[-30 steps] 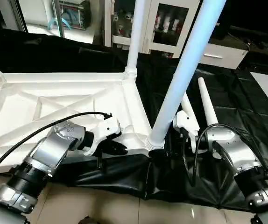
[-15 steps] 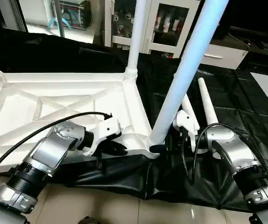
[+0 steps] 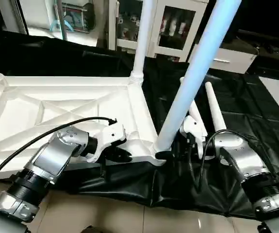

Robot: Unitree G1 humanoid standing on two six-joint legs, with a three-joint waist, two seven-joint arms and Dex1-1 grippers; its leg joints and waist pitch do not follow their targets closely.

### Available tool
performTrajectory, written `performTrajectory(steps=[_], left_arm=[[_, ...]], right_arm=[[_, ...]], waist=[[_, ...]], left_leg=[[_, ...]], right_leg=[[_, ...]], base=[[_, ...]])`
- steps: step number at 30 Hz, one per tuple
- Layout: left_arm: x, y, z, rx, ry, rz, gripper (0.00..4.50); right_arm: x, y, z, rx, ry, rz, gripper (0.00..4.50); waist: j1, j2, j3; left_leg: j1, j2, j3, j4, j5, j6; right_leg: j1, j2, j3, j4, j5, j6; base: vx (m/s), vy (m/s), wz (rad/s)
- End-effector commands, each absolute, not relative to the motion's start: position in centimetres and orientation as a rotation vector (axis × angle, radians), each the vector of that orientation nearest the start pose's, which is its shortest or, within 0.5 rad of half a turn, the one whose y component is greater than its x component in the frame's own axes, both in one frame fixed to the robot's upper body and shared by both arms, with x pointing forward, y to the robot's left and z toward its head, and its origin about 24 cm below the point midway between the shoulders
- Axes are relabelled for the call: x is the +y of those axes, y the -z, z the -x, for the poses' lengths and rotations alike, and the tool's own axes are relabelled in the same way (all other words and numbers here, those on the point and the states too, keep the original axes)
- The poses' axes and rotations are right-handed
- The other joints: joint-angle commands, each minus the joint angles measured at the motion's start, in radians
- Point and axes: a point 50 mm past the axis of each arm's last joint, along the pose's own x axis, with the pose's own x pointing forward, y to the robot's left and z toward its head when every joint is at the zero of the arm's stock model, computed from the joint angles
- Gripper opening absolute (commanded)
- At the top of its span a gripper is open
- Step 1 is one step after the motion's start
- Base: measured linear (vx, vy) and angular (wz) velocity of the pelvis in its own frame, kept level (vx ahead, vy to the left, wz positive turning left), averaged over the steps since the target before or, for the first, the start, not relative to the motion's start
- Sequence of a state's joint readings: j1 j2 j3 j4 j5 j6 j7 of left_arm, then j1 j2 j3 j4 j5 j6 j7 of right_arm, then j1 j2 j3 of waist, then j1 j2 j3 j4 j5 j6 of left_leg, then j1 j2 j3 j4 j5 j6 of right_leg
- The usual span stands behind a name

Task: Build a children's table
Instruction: Rotate leg to tighten

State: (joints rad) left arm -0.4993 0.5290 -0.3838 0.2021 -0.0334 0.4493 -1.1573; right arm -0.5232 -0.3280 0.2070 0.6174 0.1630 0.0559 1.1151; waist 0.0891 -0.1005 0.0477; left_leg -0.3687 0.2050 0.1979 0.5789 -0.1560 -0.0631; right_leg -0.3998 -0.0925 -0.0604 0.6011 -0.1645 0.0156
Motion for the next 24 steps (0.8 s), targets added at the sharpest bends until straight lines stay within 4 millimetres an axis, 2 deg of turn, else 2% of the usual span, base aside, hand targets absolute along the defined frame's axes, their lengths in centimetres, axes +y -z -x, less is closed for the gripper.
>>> performTrajectory(steps=[1, 4, 5, 6, 7, 8, 9, 10, 11, 12, 13, 14, 15, 16, 17, 18, 19, 20, 21, 22, 23, 24], left_arm=[[13.3, -5.4, -28.7, 0.640, 1.308, -0.444, 0.00], [12.4, -5.7, -30.6, 0.584, 1.127, -0.371, 0.00], [12.4, -5.7, -30.6, 0.584, 1.126, -0.371, 0.00], [11.9, -5.9, -31.4, 0.566, 1.047, -0.325, 0.00], [11.9, -5.9, -31.4, 0.565, 1.039, -0.320, 0.00], [11.6, -6.1, -32.1, 0.552, 0.971, -0.290, 0.00], [11.4, -6.2, -32.7, 0.540, 0.910, -0.276, 0.00], [11.1, -6.4, -33.6, 0.521, 0.824, -0.265, 0.00], [11.0, -6.6, -34.1, 0.498, 0.775, -0.266, 0.00], [10.8, -6.8, -34.6, 0.477, 0.728, -0.266, 0.00], [10.6, -6.9, -35.1, 0.453, 0.674, -0.266, 0.00], [10.2, -7.2, -35.7, 0.414, 0.631, -0.281, 0.00], [9.7, -7.5, -36.1, 0.379, 0.599, -0.291, 0.00], [9.7, -7.5, -36.1, 0.379, 0.599, -0.291, 0.00], [9.3, -7.8, -36.4, 0.345, 0.586, -0.317, 0.00], [9.1, -8.0, -36.6, 0.324, 0.576, -0.334, 0.00], [8.9, -8.4, -36.7, 0.297, 0.571, -0.348, 0.00], [8.8, -8.6, -36.8, 0.284, 0.575, -0.366, 0.00], [8.9, -8.7, -36.9, 0.270, 0.584, -0.385, 0.00], [8.9, -8.8, -36.9, 0.269, 0.587, -0.389, 0.00], [9.0, -8.7, -36.9, 0.268, 0.599, -0.409, 0.00], [9.0, -8.6, -36.9, 0.268, 0.608, -0.422, 0.00]], right_arm=[[-14.3, -3.4, -31.8, 0.367, -1.087, 0.156, 2.62], [-13.1, -1.6, -32.4, 0.424, -0.848, 0.014, 2.61], [-13.1, -1.5, -32.4, 0.425, -0.847, 0.014, 2.61], [-12.4, -0.8, -32.8, 0.452, -0.729, -0.018, 2.61], [-12.3, -0.7, -32.8, 0.455, -0.717, -0.020, 2.61], [-11.6, -0.2, -33.0, 0.475, -0.629, -0.028, 2.61], [-11.0, 0.1, -33.2, 0.486, -0.569, -0.023, 2.61], [-10.0, 0.4, -33.4, 0.489, -0.487, -0.013, 2.61], [-9.3, 0.4, -33.5, 0.481, -0.439, -0.026, 2.61], [-8.6, 0.4, -33.7, 0.475, -0.392, -0.040, 2.60], [-7.7, 0.3, -33.8, 0.470, -0.336, -0.058, 2.60], [-6.5, 0.1, -33.8, 0.465, -0.304, -0.083, 2.60], [-5.4, -0.2, -33.9, 0.456, -0.263, -0.086, 2.60], [-5.4, -0.2, -33.9, 0.456, -0.263, -0.086, 2.60], [-4.5, -0.7, -34.1, 0.438, -0.254, -0.082, 2.60], [-3.9, -1.0, -34.2, 0.425, -0.247, -0.078, 2.60], [-3.7, -1.5, -34.4, 0.403, -0.238, -0.075, 2.60], [-3.6, -1.8, -34.6, 0.388, -0.237, -0.082, 2.60], [-3.7, -2.2, -34.9, 0.368, -0.229, -0.086, 2.60], [-3.7, -2.3, -35.0, 0.362, -0.230, -0.088, 2.60], [-3.7, -2.5, -35.1, 0.353, -0.246, -0.109, 2.60], [-3.7, -2.6, -35.1, 0.346, -0.257, -0.123, 2.60]], waist=[[-0.008, 0.016, -0.046], [-0.018, 0.020, -0.042], [-0.025, 0.019, -0.041], [-0.029, 0.020, -0.043], [-0.039, 0.021, -0.042], [-0.048, 0.024, -0.038], [-0.055, 0.030, -0.039], [-0.065, 0.039, -0.034], [-0.065, 0.039, -0.034], [-0.064, 0.052, -0.032], [-0.043, 0.063, -0.026], [-0.020, 0.060, -0.021], [0.019, 0.016, -0.029], [-0.002, -0.034, -0.031], [0.001, -0.036, -0.016], [0.019, -0.013, -0.051], [0.027, 0.014, -0.068], [0.011, 0.009, -0.069], [-0.001, 0.004, -0.064], [-0.008, -0.003, -0.054], [-0.008, -0.003, -0.054], [-0.004, 0.000, -0.059]], left_leg=[[0.027, 0.029, -0.029, -0.080, -0.490, -0.076], [0.030, 0.029, -0.036, -0.081, -0.540, -0.090], [0.031, 0.027, -0.043, -0.082, -0.566, -0.097], [0.030, 0.027, -0.045, -0.082, -0.572, -0.103], [0.031, 0.026, -0.051, -0.083, -0.597, -0.105], [0.031, 0.025, -0.056, -0.084, -0.631, -0.104], [0.035, 0.025, -0.062, -0.085, -0.666, -0.108], [0.045, 0.027, -0.067, -0.090, -0.734, -0.111], [0.045, 0.027, -0.067, -0.090, -0.734, -0.111], [0.026, 0.050, -0.067, -0.131, -0.822, -0.109], [-0.015, 0.067, -0.032, -0.194, -0.882, -0.111], [-0.049, 0.074, -0.007, -0.226, -0.905, -0.102], [-0.007, 0.054, 0.051, -0.211, -0.791, -0.066], [0.060, 0.023, 0.032, -0.089, -0.667, -0.074], [0.148, -0.006, 0.001, 0.098, -0.504, -0.065], [-0.034, 0.008, -0.068, 0.025, -0.167, -0.033], [0.034, 0.030, -0.057, -0.045, -0.129, -0.061], [0.060, 0.029, -0.047, -0.043, -0.116, -0.060], [0.049, 0.021, -0.032, -0.051, -0.136, -0.038], [0.029, 0.014, -0.023, -0.057, -0.246, -0.024], [0.029, 0.014, -0.023, -0.057, -0.246, -0.024], [0.023, 0.012, -0.023, -0.056, -0.293, -0.021]], right_leg=[[0.015, -0.055, 0.031, -0.088, -0.500, -0.151], [0.008, -0.055, 0.026, -0.097, -0.572, -0.126], [0.008, -0.055, 0.018, -0.103, -0.604, -0.113], [0.010, -0.057, 0.015, -0.104, -0.610, -0.109], [0.010, -0.056, 0.007, -0.111, -0.629, -0.099], [0.009, -0.054, 0.000, -0.117, -0.646, -0.089], [0.010, -0.052, -0.010, -0.124, -0.643, -0.082], [0.007, -0.042, -0.033, -0.134, -0.628, -0.080], [0.007, -0.042, -0.033, -0.134, -0.628, -0.080], [0.047, -0.027, -0.048, -0.081, -0.508, -0.094], [0.080, -0.002, -0.053, 0.027, -0.348, -0.124], [0.098, 0.010, -0.051, 0.097, -0.284, -0.114], [0.056, 0.010, -0.001, 0.102, -0.340, -0.087], [-0.029, -0.027, 0.039, -0.026, -0.667, -0.033], [-0.130, -0.134, 0.028, -0.190, -1.080, -0.015], [0.078, -0.171, 0.084, -0.095, -0.980, -0.015], [0.024, -0.075, 0.028, -0.049, -0.509, -0.053], [-0.004, -0.042, 0.019, -0.024, -0.277, -0.089], [0.007, -0.027, 0.018, -0.016, -0.073, -0.170], [0.013, -0.034, 0.027, -0.034, -0.167, -0.187], [0.013, -0.034, 0.027, -0.034, -0.167, -0.187], [0.014, -0.044, 0.036, -0.044, -0.251, -0.174]], base=[[0.000, 0.000, 0.00], [-0.035, 0.006, -0.06], [-0.061, 0.012, -0.10], [-0.067, 0.017, -0.12], [-0.067, 0.017, -0.12], [-0.065, 0.026, -0.13], [-0.066, 0.031, -0.12], [-0.066, 0.031, -0.12], [-0.080, 0.030, -0.09], [-0.079, 0.021, -0.02], [-0.079, 0.021, -0.02], [-0.099, -0.017, 0.16], [-0.010, -0.115, 0.27], [-0.010, -0.115, 0.27], [0.096, -0.101, -0.02], [0.116, 0.008, -0.26], [0.116, 0.008, -0.26], [0.000, 0.000, 0.00], [-0.040, -0.038, 0.26], [-0.040, -0.038, 0.26], [0.000, 0.000, 0.00], [0.000, 0.000, 0.00]])
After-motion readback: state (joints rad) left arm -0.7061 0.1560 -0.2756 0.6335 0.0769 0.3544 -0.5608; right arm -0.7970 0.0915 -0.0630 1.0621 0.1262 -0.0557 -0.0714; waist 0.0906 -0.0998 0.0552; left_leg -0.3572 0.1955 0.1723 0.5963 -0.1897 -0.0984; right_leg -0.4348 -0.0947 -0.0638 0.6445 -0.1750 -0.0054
